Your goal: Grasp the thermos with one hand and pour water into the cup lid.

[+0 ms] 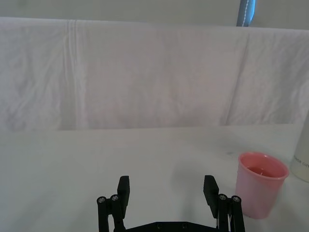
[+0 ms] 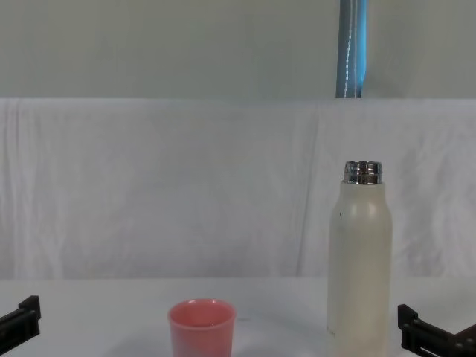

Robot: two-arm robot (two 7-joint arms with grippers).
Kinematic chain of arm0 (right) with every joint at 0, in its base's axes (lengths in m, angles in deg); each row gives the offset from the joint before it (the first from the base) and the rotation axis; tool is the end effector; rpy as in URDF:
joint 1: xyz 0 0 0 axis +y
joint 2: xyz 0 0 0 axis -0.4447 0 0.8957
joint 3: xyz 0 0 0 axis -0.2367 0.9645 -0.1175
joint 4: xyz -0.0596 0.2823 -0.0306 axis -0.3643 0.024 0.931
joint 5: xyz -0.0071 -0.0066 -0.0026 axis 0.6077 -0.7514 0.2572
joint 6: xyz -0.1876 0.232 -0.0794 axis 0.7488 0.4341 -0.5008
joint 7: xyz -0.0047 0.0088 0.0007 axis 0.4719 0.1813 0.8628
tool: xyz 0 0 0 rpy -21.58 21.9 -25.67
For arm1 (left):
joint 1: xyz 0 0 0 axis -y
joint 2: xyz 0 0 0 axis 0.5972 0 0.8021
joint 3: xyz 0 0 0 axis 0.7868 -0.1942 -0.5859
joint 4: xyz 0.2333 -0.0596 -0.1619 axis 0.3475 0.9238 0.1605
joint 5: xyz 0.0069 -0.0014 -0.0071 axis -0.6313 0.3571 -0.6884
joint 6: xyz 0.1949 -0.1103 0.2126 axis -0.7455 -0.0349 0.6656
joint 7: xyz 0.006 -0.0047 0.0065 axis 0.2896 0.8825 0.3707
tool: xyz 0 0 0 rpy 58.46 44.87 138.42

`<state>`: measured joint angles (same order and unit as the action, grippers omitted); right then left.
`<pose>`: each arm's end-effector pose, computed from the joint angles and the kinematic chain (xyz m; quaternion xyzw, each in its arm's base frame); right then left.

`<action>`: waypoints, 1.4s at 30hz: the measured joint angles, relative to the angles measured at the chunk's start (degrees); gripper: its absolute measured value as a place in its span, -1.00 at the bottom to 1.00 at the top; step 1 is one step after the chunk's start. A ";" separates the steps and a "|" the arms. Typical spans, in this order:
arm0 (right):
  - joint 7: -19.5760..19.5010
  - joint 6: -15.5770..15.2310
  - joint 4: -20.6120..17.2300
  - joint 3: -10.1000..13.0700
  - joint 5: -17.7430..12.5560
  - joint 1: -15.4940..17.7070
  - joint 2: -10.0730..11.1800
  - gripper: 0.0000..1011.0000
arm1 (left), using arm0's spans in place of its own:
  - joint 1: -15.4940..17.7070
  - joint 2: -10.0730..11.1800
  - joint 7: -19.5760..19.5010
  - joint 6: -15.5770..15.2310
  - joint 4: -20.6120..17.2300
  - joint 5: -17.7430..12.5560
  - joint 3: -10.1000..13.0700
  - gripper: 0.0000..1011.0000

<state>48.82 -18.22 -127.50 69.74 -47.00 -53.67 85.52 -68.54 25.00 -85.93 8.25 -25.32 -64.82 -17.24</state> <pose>0.2658 0.0383 -0.2976 -0.0015 -0.0413 -0.6058 0.7945 0.2530 0.0375 -0.2853 -0.0175 0.0064 0.6616 0.7496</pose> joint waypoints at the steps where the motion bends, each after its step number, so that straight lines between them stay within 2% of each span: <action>1: 0.00 0.00 0.00 0.00 0.00 0.00 0.00 0.98 | 0.00 0.00 0.00 0.00 0.00 0.00 0.00 0.98; 32: 0.00 0.00 0.00 0.01 0.00 0.00 -0.01 0.98 | 0.00 0.00 0.00 0.00 0.00 0.00 0.00 0.98; 42: 2.81 -0.94 -0.58 1.80 -0.45 -0.44 -1.38 0.98 | 0.00 0.00 0.00 0.00 0.00 0.00 0.00 0.98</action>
<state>51.63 -19.16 -128.08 71.54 -47.45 -54.11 84.14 -68.54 25.00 -85.93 8.25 -25.32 -64.83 -17.24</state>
